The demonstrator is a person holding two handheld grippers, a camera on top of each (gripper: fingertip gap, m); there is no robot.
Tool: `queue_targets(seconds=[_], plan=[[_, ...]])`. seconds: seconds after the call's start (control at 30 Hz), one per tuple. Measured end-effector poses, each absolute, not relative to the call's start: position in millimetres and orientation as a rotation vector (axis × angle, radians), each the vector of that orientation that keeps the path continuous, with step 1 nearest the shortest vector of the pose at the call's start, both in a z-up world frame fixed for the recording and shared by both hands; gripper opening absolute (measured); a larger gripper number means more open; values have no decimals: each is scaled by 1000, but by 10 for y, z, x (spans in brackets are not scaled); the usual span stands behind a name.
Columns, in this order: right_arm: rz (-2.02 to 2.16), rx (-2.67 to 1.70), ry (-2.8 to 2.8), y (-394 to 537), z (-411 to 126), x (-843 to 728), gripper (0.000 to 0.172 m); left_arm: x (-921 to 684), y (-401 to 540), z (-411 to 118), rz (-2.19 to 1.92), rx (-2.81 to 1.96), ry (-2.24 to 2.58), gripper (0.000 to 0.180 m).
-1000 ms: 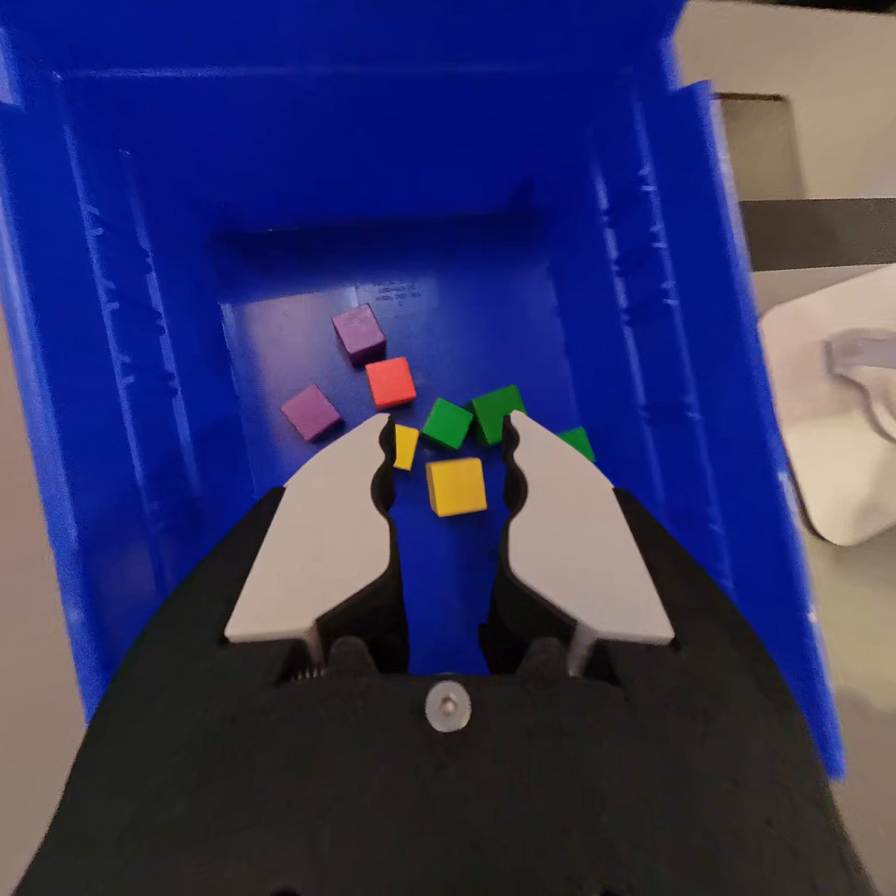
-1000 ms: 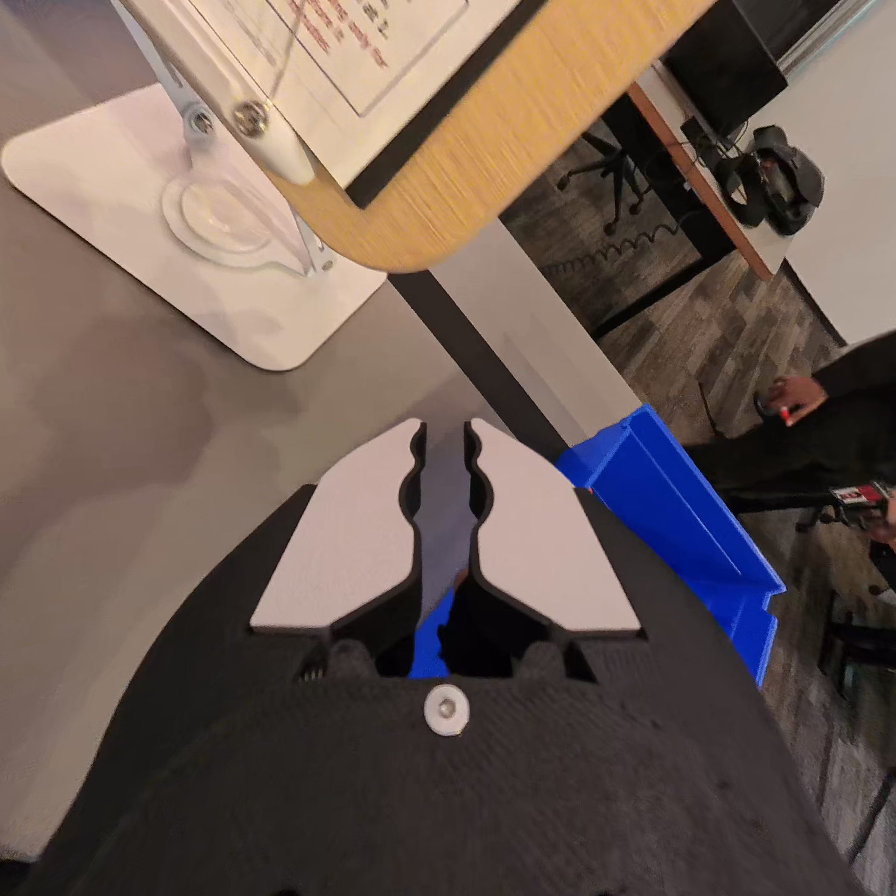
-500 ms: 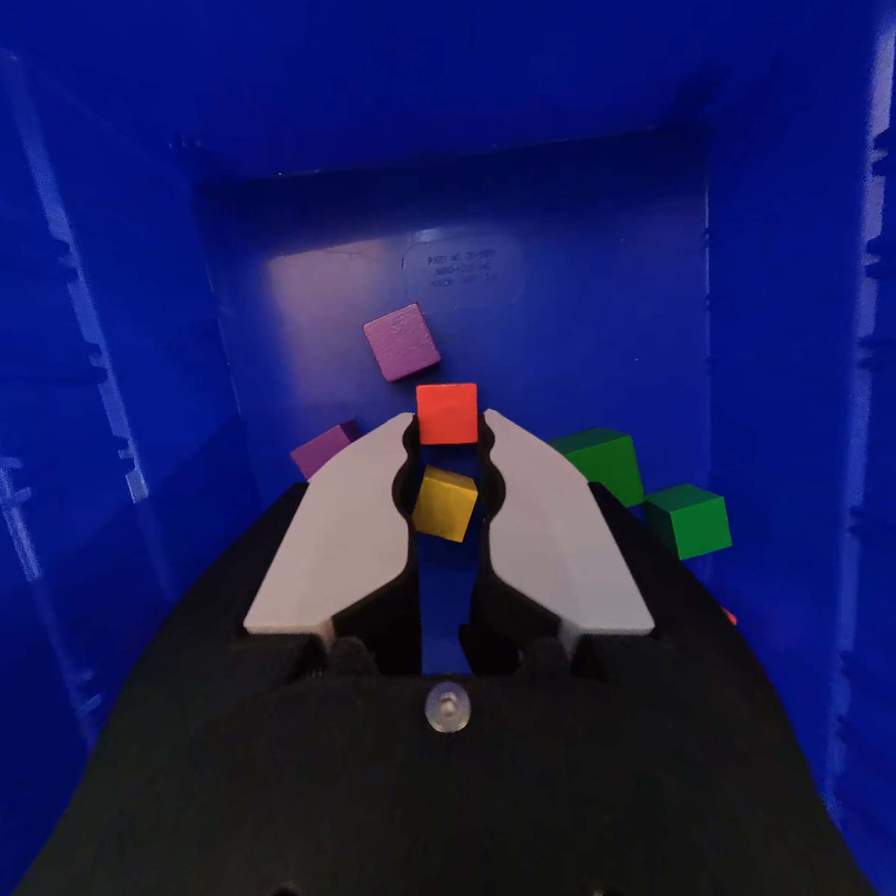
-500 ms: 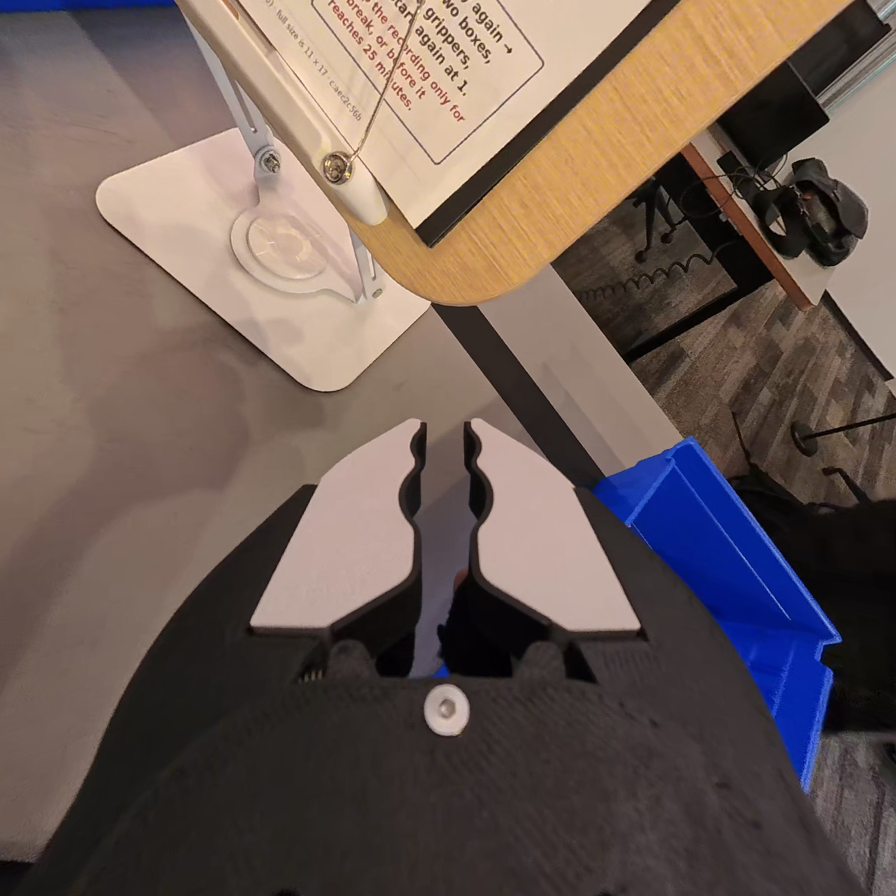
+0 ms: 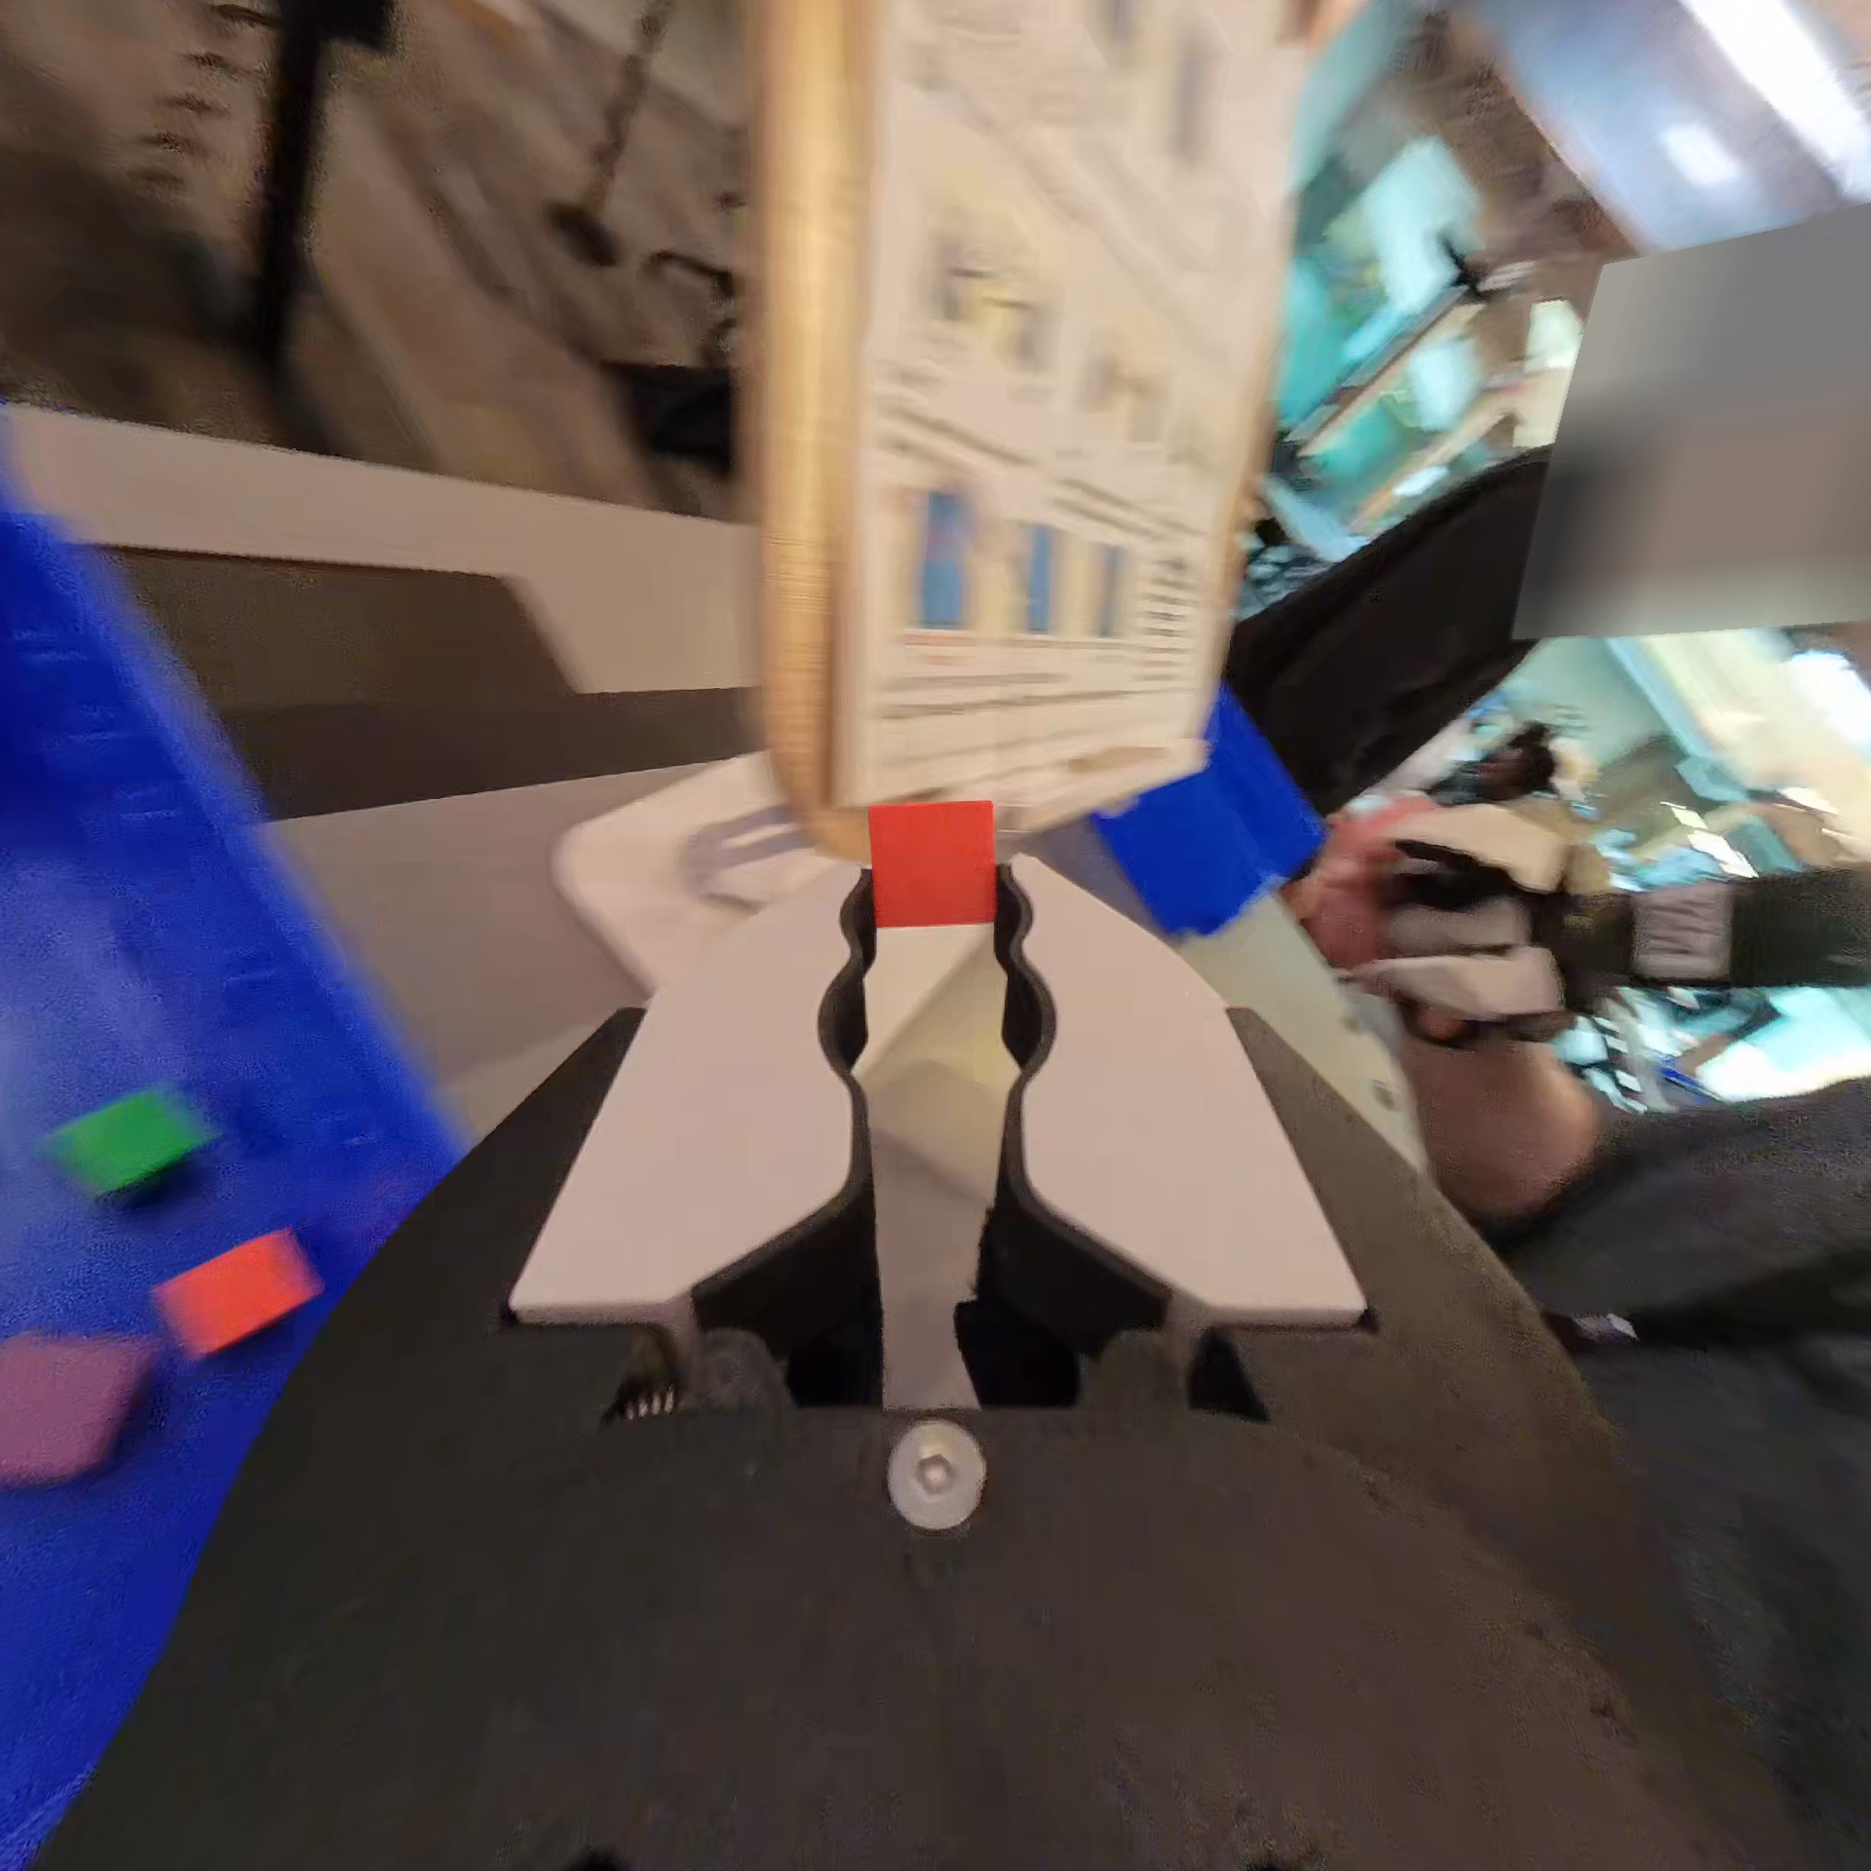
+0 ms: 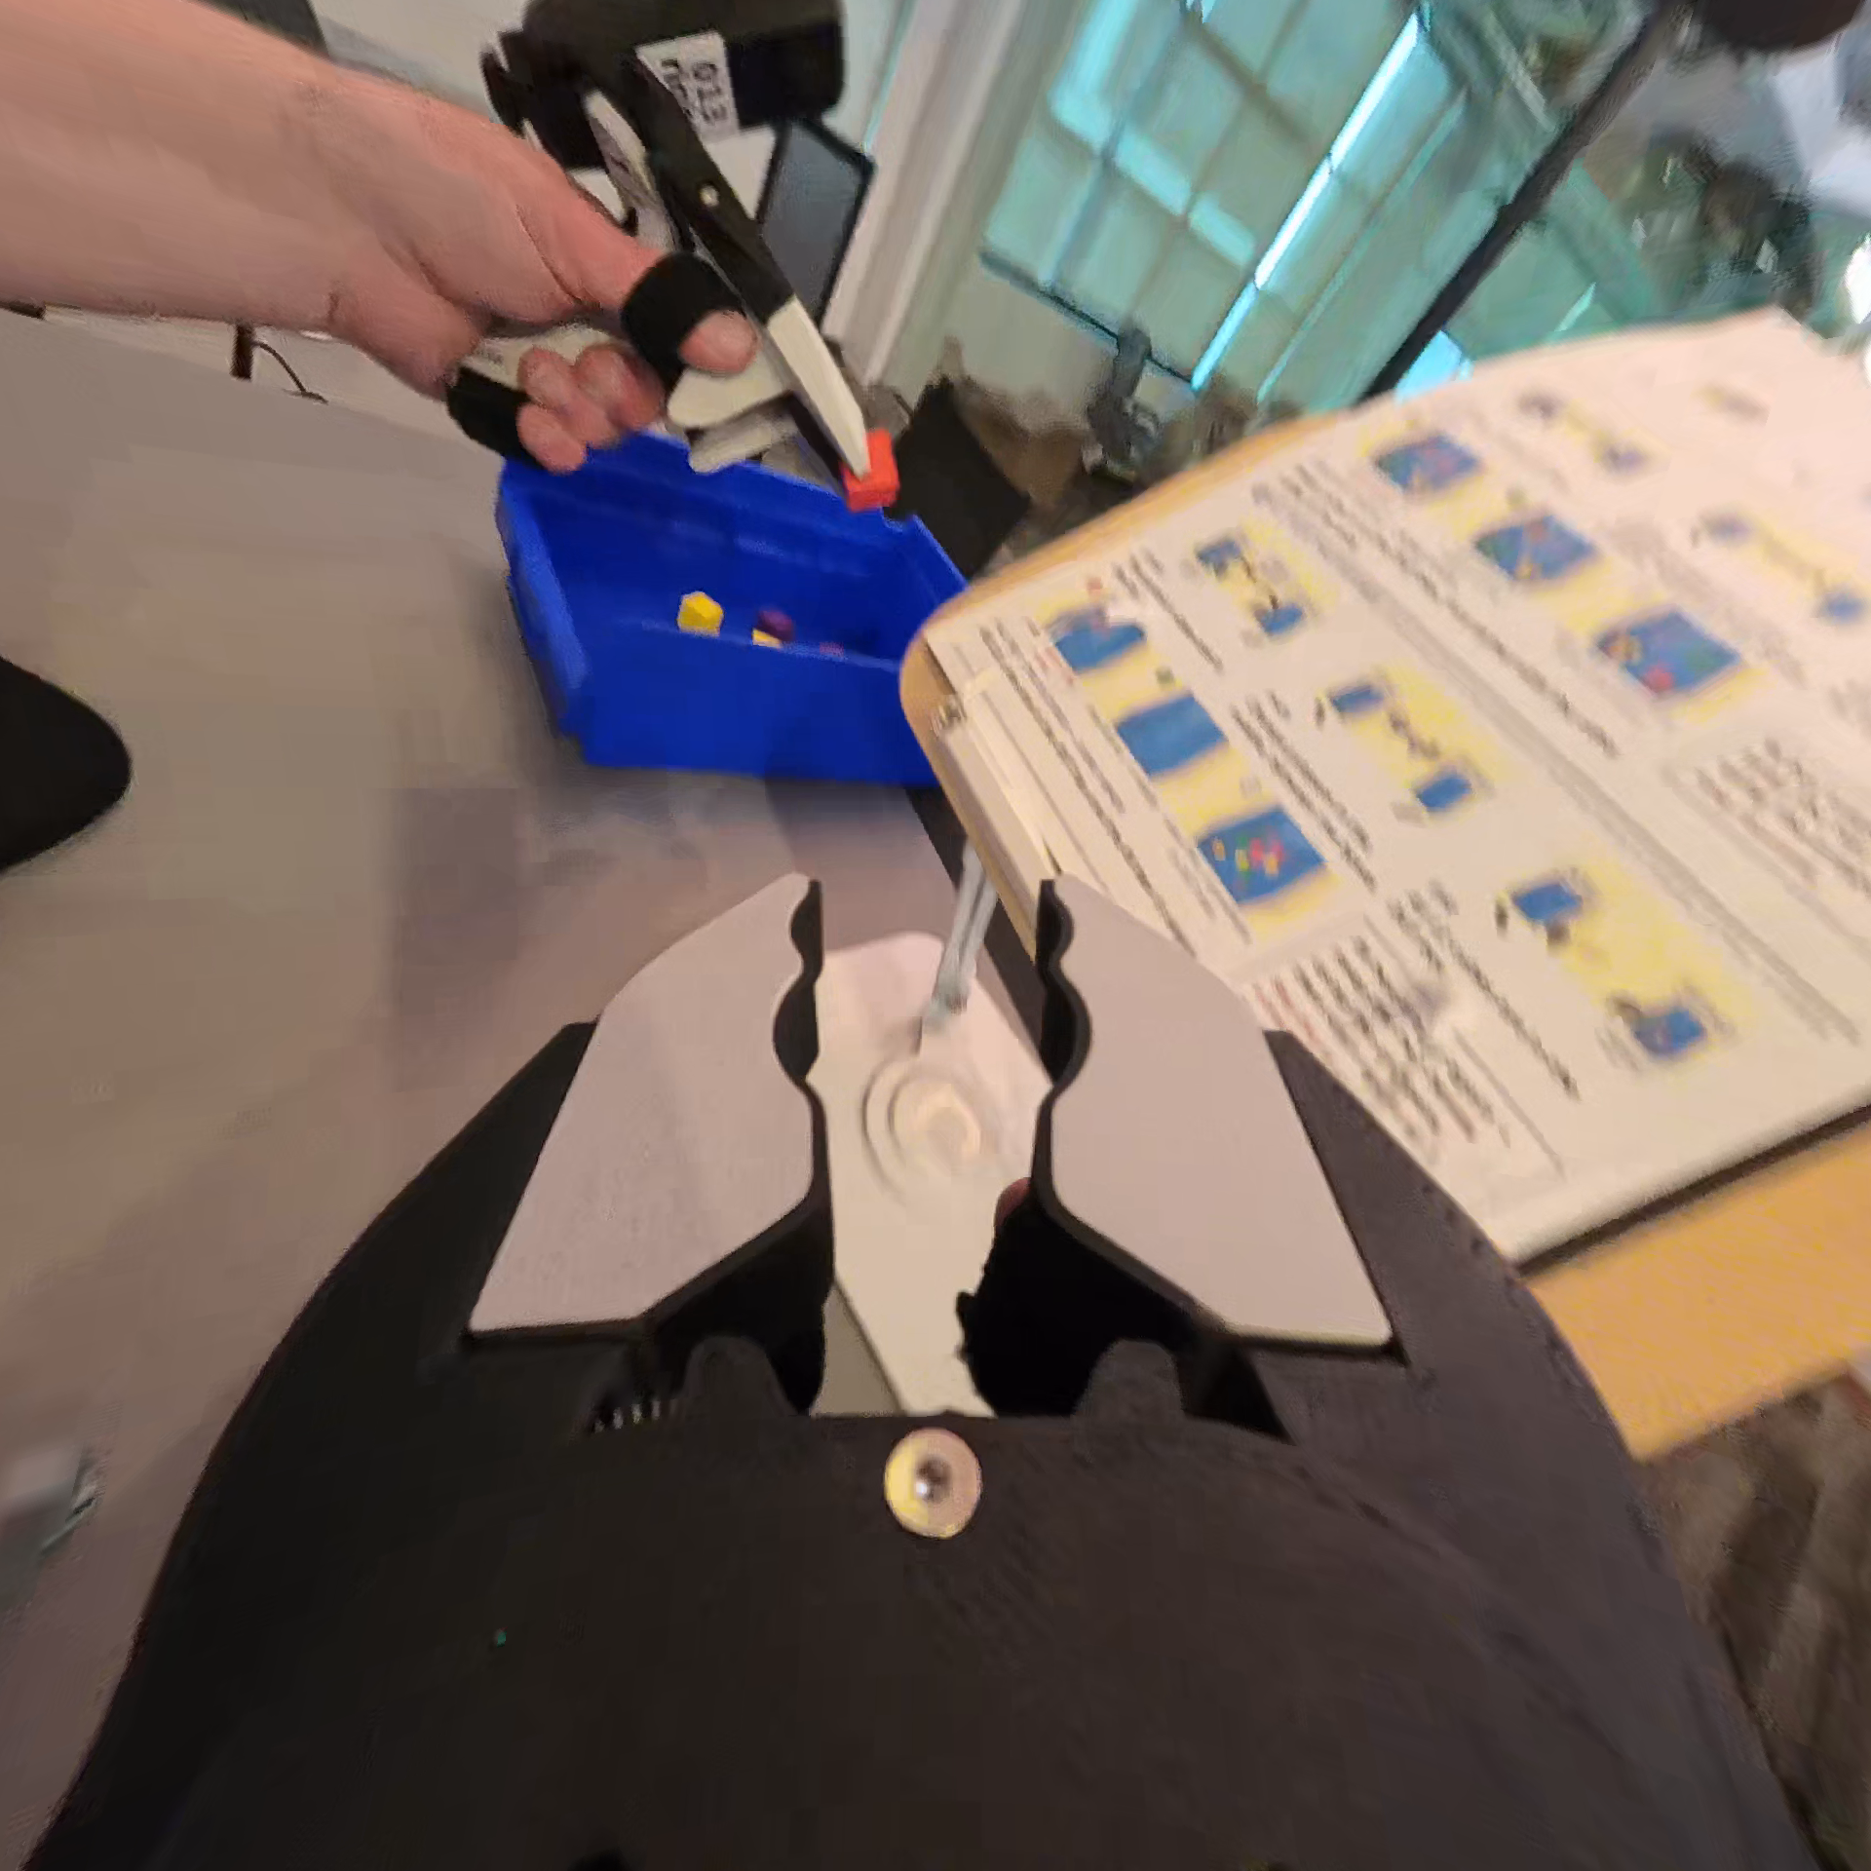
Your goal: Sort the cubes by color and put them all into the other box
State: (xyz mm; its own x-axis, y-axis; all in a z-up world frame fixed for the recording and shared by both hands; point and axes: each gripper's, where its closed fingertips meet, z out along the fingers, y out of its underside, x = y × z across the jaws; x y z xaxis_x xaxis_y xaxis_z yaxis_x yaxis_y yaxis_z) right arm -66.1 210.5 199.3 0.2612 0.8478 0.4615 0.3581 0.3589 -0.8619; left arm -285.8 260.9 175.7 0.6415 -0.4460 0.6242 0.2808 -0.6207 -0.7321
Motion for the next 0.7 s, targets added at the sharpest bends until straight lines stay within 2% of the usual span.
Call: queue_targets(seconds=[0.17,0.4,0.53,0.63,0.7], plan=[[503,-1055,-1353,1926,2081,-1155,52,-1915,2058,2170,-1387,-1797,285,22],[490,-937,-1373,1767,2155,-1310,53,-1192,1688,2180,-1690,-1718,343,22],[459,-934,-1372,1766,2128,-1232,41,-1005,1631,2156,-1772,-1709,358,22],[446,-920,-1369,1737,2122,-1157,26,-895,1628,2128,-1804,-1719,366,22],[430,-918,-1354,1732,2124,-1098,23,-843,1623,2130,-1824,-1722,388,22]])
